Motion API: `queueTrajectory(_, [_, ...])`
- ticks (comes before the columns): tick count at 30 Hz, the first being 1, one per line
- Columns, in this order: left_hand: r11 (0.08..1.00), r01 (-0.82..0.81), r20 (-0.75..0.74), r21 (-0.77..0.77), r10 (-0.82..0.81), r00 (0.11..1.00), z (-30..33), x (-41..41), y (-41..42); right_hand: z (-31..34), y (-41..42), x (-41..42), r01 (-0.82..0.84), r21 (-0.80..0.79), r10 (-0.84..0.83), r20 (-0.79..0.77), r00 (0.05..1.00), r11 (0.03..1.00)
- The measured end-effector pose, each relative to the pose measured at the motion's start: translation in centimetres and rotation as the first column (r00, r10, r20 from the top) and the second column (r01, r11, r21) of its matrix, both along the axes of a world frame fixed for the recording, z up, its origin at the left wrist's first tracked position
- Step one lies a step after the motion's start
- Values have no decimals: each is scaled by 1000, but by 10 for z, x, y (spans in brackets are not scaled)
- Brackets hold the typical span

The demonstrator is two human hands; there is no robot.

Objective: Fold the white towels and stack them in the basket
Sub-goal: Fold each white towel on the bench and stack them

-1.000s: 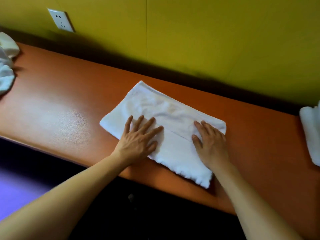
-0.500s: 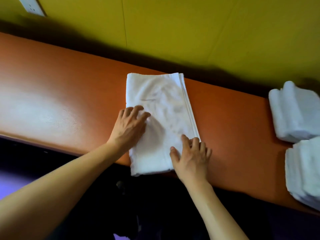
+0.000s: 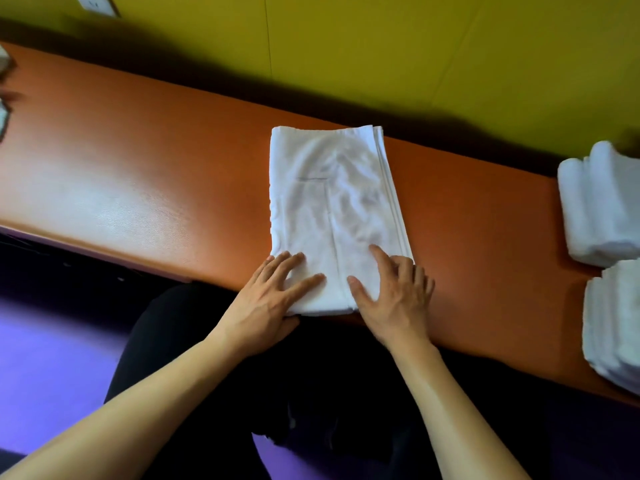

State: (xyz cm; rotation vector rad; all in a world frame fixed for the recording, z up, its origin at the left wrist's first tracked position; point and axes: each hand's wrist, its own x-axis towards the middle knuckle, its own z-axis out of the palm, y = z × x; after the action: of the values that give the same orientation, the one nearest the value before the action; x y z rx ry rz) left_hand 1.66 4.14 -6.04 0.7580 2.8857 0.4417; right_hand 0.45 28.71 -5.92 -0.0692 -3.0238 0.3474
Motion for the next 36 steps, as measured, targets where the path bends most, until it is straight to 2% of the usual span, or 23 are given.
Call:
queueTrajectory(2, [987,-28,-9,160,30,1000,6,1,0,2,13,11,-76,-47,79,51,996,996])
queueTrajectory(5, [897,-231,105,378,207,973,23,2,2,7,30,23,-190,-88,198,94,976,978])
queueTrajectory(9, [827,-344,221,444,271,937,32,8,-5,17,39,19,-153,-143,149,-33,988,978])
queueTrajectory(11, [754,-432,303,495,316,899,38,14,-10,26,41,16,-157,-261,140,-86,986,952])
queueTrajectory(13, [637,-529,371,560,379,848,46,20,-14,42,42,18,-120,-511,99,-67,993,851])
queueTrajectory(16, [501,-593,371,630,477,797,57,23,-17,60,40,26,-62,-810,76,-22,997,583])
queueTrajectory(19, [443,-594,371,671,494,787,65,22,-14,69,32,31,-72,-902,-32,-95,995,427])
queueTrajectory(21, [408,-596,384,692,491,782,69,20,-10,74,31,31,-92,-922,2,-99,995,377])
queueTrajectory(23, [390,-589,364,708,514,777,71,13,-10,77,36,29,-15,-923,132,40,990,385])
queueTrajectory(25, [403,-599,357,692,531,769,70,6,-12,71,39,26,88,-879,194,200,961,468])
queueTrajectory(27, [395,-619,393,679,517,760,72,0,-12,61,39,23,108,-833,116,202,972,543])
queueTrajectory(30, [278,-643,539,713,370,757,72,-2,-15,51,31,18,101,-855,-32,99,995,508])
queueTrajectory(31, [297,-644,561,705,322,762,69,-1,-18,49,28,14,85,-872,-68,60,996,483])
queueTrajectory(34, [488,-610,537,624,299,789,56,0,-21,45,23,-4,63,-877,-170,-21,985,476])
queueTrajectory(36, [510,-615,508,602,349,787,47,-5,-20,45,19,-18,69,-855,-220,-54,974,514])
